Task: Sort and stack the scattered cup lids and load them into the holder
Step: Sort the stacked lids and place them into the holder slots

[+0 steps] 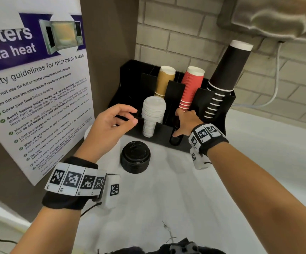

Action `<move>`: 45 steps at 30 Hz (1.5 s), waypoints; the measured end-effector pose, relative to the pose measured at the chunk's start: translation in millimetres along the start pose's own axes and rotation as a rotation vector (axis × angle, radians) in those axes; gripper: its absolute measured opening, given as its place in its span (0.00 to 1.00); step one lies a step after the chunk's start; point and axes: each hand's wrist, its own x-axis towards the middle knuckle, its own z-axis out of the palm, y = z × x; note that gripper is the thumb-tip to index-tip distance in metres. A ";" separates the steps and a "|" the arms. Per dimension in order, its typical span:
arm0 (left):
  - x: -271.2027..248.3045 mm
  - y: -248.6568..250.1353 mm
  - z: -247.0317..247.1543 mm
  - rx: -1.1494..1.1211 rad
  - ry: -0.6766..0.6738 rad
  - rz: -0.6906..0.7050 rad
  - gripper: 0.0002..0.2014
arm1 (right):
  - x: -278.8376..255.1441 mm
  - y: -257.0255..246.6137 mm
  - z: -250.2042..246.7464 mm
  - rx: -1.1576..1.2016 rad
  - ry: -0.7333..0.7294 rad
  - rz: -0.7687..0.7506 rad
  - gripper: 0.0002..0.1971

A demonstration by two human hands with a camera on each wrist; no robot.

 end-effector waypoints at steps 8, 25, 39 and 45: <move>1.6 -1.0 -2.7 -0.012 0.004 0.007 0.11 | -5.7 -14.5 8.0 -0.141 0.002 0.005 0.35; 4.3 -11.4 -0.4 -0.059 -0.035 0.062 0.12 | -50.0 -93.3 44.7 0.184 -0.267 -0.318 0.47; -3.0 -12.9 -7.0 -0.055 0.021 0.029 0.12 | -45.7 -84.7 56.1 0.540 -0.084 -0.272 0.42; -8.1 -8.9 13.7 -0.077 -0.085 -0.029 0.33 | -81.1 -71.8 25.1 1.209 0.048 -0.201 0.30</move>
